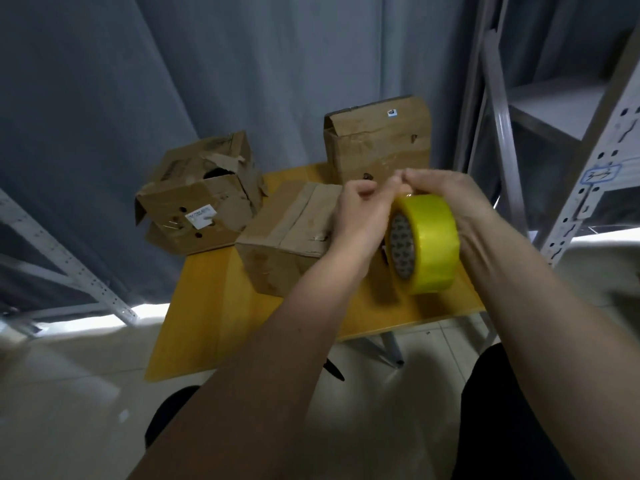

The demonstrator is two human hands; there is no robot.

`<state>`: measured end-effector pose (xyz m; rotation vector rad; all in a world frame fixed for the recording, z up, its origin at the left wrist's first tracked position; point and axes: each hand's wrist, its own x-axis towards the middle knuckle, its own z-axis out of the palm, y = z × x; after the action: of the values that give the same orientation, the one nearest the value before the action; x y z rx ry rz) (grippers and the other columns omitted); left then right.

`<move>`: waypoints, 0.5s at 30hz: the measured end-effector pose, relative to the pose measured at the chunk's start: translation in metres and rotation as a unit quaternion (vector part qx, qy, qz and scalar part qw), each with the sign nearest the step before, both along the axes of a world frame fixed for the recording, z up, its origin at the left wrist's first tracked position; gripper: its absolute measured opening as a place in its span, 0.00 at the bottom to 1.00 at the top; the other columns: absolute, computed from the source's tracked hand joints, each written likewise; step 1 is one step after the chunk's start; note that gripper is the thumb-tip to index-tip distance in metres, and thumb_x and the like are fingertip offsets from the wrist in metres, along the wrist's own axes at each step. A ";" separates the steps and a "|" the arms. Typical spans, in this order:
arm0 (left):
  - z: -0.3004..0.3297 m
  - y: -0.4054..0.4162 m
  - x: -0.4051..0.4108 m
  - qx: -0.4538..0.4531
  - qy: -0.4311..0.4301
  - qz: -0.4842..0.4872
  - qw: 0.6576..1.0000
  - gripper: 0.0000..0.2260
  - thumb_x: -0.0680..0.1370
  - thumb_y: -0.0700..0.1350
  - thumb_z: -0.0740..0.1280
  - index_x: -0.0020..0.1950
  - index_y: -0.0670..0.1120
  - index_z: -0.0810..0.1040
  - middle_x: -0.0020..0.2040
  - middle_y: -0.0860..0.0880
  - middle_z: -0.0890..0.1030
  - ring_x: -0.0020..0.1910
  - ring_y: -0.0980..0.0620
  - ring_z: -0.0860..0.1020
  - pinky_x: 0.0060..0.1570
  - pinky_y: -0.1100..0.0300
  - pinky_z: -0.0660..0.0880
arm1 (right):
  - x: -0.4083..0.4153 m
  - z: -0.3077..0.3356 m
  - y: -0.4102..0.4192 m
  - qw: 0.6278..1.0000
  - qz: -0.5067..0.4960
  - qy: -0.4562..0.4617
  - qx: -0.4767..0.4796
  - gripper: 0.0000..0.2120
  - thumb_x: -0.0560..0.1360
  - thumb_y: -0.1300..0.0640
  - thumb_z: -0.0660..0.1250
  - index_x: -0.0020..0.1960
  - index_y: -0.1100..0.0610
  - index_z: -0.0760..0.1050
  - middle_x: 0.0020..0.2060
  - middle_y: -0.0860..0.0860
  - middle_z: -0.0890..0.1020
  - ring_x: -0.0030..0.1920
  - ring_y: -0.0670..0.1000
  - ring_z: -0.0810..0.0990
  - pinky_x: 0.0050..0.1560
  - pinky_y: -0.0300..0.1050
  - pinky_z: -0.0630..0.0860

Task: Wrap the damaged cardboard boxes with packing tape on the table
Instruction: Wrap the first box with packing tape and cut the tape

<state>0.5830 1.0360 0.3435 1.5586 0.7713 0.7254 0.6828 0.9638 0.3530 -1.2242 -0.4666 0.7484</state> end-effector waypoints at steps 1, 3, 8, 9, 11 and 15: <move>-0.003 0.004 -0.003 -0.012 -0.014 -0.026 1.000 0.17 0.73 0.57 0.71 0.56 0.47 0.77 0.49 0.52 0.80 0.50 0.53 0.79 0.42 0.60 0.72 | -0.006 0.000 0.002 0.998 0.015 -0.053 0.006 0.04 0.76 0.63 0.67 0.48 0.60 0.81 0.36 0.53 0.85 0.38 0.50 0.83 0.45 0.44 0.81; -0.006 0.008 -0.010 -0.017 -0.038 -0.093 0.995 0.15 0.72 0.51 0.72 0.54 0.45 0.78 0.48 0.49 0.82 0.50 0.50 0.80 0.49 0.55 0.75 | -0.016 -0.001 0.005 0.993 0.047 -0.102 0.041 0.05 0.75 0.66 0.66 0.50 0.61 0.80 0.33 0.52 0.85 0.35 0.47 0.83 0.39 0.39 0.81; 0.003 0.024 -0.034 -0.105 -0.107 -0.155 0.977 0.23 0.69 0.39 0.74 0.63 0.38 0.76 0.58 0.41 0.82 0.59 0.45 0.80 0.65 0.48 0.73 | -0.031 0.004 0.005 0.957 0.053 -0.268 0.094 0.13 0.76 0.67 0.66 0.60 0.61 0.74 0.38 0.53 0.86 0.42 0.51 0.85 0.43 0.41 0.81; 0.005 0.027 -0.038 -0.120 -0.115 -0.168 0.972 0.17 0.72 0.35 0.72 0.60 0.38 0.79 0.56 0.42 0.83 0.57 0.47 0.81 0.65 0.51 0.74 | -0.034 0.005 0.005 0.947 0.055 -0.299 0.099 0.14 0.76 0.68 0.65 0.62 0.63 0.73 0.39 0.55 0.85 0.43 0.53 0.85 0.46 0.43 0.81; 0.011 0.029 -0.047 -0.149 -0.103 -0.147 0.973 0.08 0.74 0.32 0.68 0.52 0.37 0.81 0.49 0.42 0.84 0.51 0.48 0.81 0.62 0.53 0.74 | -0.038 0.005 0.006 0.920 0.048 -0.380 0.086 0.16 0.77 0.67 0.65 0.63 0.63 0.71 0.43 0.61 0.84 0.47 0.52 0.83 0.52 0.44 0.80; 0.016 0.038 -0.056 -0.131 -0.032 -0.097 0.986 0.04 0.72 0.34 0.72 0.43 0.42 0.82 0.40 0.45 0.83 0.46 0.47 0.80 0.56 0.52 0.77 | -0.037 0.000 0.006 0.831 0.037 -0.555 0.010 0.19 0.78 0.61 0.65 0.68 0.55 0.70 0.59 0.51 0.79 0.56 0.41 0.79 0.59 0.36 0.75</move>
<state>0.5268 1.0743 0.3594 1.3430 0.6293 0.5071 0.6457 0.9702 0.3530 -1.5490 -1.4733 -0.0038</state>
